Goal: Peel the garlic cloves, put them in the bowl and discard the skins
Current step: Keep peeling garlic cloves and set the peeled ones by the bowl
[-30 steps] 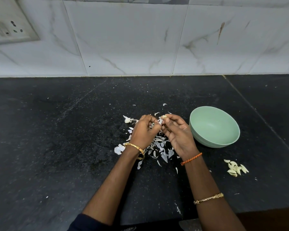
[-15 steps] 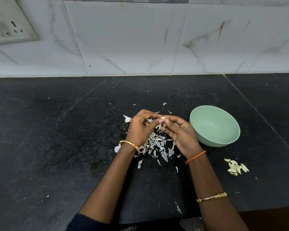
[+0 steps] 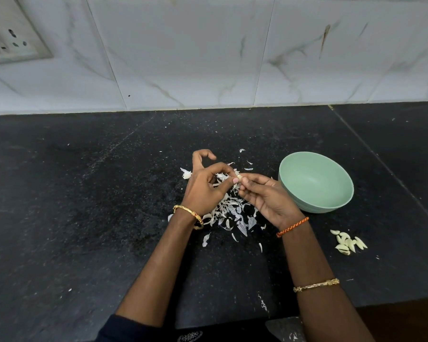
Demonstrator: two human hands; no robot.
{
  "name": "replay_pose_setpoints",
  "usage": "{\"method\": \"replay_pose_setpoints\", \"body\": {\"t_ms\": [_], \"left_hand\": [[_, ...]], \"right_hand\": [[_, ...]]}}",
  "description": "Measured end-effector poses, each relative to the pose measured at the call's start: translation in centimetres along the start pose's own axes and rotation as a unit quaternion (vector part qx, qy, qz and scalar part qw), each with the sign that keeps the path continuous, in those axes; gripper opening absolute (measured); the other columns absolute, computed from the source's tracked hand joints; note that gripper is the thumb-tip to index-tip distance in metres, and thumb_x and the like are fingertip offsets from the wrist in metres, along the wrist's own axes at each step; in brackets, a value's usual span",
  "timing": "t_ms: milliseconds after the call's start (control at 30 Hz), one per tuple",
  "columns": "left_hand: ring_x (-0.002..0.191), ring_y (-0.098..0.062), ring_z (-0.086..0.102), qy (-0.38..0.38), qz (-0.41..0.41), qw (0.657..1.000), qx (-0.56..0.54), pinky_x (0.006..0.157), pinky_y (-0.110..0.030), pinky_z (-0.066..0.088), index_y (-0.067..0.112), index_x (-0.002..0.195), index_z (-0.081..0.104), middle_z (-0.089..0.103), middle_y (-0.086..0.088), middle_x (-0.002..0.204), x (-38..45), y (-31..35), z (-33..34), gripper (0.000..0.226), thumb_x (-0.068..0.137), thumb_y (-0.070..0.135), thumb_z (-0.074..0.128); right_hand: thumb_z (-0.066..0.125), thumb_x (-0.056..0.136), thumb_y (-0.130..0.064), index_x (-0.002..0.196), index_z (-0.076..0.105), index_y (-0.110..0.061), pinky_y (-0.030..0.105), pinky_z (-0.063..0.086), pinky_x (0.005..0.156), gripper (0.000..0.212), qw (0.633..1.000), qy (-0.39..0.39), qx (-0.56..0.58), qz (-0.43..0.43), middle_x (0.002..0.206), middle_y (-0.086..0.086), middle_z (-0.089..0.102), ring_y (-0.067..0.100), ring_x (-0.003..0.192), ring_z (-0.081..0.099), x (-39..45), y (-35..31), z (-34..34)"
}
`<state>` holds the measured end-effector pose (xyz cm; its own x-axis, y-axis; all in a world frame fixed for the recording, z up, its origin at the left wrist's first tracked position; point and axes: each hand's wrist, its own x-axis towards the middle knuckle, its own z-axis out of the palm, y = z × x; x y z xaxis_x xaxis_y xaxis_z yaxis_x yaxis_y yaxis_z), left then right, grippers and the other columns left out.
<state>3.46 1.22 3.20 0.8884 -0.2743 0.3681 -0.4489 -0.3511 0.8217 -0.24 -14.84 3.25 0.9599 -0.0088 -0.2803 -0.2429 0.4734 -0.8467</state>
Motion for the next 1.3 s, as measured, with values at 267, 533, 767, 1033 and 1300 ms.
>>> {"method": "replay_pose_setpoints", "body": {"t_ms": [267, 533, 767, 1033, 1300], "left_hand": [[0.055, -0.010, 0.044, -0.011, 0.068, 0.988, 0.141, 0.049, -0.025, 0.040, 0.015, 0.092, 0.061, 0.031, 0.000, 0.115, -0.4, -0.3, 1.0, 0.005, 0.087, 0.015, 0.062], [0.054, -0.009, 0.040, -0.034, -0.006, 0.999, 0.024, 0.055, -0.034, 0.042, 0.018, 0.080, 0.056, 0.050, 0.007, 0.091, -0.7, -0.4, 1.3, 0.009, 0.083, 0.026, 0.058], [0.050, -0.011, 0.044, 0.018, -0.074, 0.990, -0.121, 0.048, -0.023, 0.041, 0.016, 0.070, 0.050, 0.068, 0.005, 0.096, -0.2, -0.2, 0.8, 0.026, 0.079, 0.009, 0.074], [0.045, -0.018, 0.039, -0.015, -0.068, 0.988, -0.139, 0.044, -0.021, 0.037, 0.024, 0.104, 0.046, 0.073, 0.010, 0.091, -0.2, 0.3, 0.5, 0.041, 0.080, 0.008, 0.074], [0.044, -0.012, 0.031, -0.020, -0.057, 0.992, -0.111, 0.044, -0.025, 0.031, 0.032, 0.105, 0.041, 0.067, 0.007, 0.084, -0.1, 0.2, 0.6, 0.044, 0.084, 0.007, 0.070]], "right_hand": [[0.054, 0.091, 0.001, 0.101, 0.062, 0.002, 0.018, 0.056, 0.061, 0.013, 0.996, 0.022, 0.070, 0.055, 0.079, 0.009, 0.065, 0.008, 0.065, 0.063, 0.1, 0.1, 0.5], [0.053, 0.093, -0.001, 0.093, 0.063, -0.004, 0.017, 0.053, 0.056, 0.011, 0.995, 0.033, 0.077, 0.045, 0.077, 0.006, 0.068, 0.008, 0.063, 0.059, 0.0, -0.4, 0.8], [0.059, 0.089, 0.000, 0.092, 0.068, -0.004, 0.018, 0.053, 0.057, 0.010, 0.999, 0.046, -0.008, 0.016, 0.076, 0.005, 0.070, 0.007, 0.062, 0.061, 0.0, -0.5, 0.5], [0.063, 0.089, -0.004, 0.088, 0.069, -0.008, 0.017, 0.054, 0.060, 0.008, 0.987, 0.044, -0.155, 0.017, 0.073, 0.002, 0.068, 0.005, 0.063, 0.060, -0.3, -1.1, 0.2], [0.061, 0.089, -0.003, 0.088, 0.068, -0.008, 0.017, 0.054, 0.060, 0.009, 0.988, 0.031, -0.147, 0.033, 0.073, 0.001, 0.069, 0.005, 0.063, 0.061, -0.1, -1.3, 0.3]]}}
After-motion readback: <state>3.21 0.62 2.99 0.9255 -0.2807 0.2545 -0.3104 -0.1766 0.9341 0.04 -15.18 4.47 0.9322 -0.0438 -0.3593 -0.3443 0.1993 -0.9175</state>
